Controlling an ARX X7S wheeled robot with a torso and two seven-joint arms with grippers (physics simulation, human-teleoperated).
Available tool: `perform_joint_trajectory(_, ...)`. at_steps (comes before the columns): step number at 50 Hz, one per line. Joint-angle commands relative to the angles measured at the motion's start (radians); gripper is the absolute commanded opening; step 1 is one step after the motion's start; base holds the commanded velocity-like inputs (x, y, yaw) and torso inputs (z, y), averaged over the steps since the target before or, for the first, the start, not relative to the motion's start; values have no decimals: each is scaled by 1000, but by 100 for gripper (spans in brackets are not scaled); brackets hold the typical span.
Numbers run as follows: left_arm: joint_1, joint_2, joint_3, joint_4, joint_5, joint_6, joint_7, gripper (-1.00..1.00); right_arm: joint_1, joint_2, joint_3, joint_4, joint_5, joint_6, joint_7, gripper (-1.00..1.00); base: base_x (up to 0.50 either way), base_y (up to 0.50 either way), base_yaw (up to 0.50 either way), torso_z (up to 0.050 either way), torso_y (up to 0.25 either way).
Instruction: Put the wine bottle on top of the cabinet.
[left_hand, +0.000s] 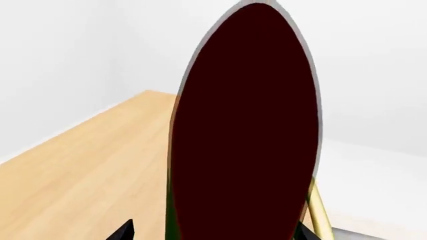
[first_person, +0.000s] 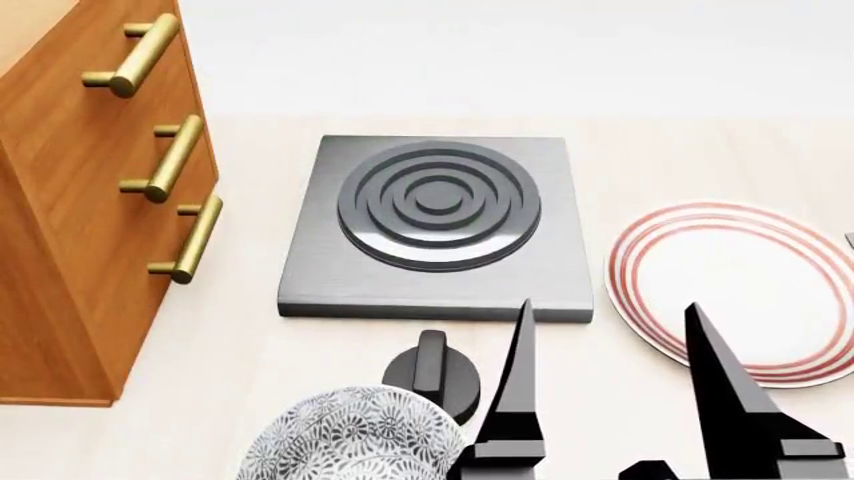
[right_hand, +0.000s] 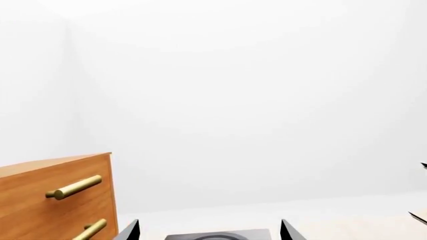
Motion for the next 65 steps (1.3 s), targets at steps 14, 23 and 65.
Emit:
perform_joint_trajectory(14,133,-24,50,218,32,93,5,100,6,0,-21,9,-7,-7,2,100,0,0,0,0,0)
perform_joint_trajectory(23,275,-49,-20,485,-27,60,-41,100,5,6,-17,6,-2,-9,6,100,0,0,0,0,0)
perform_joint_trajectory(65,1040,-2,238,1058,232,445,-226,100,23,4,-62,7,-9,-11,10,100,0,0,0,0,0)
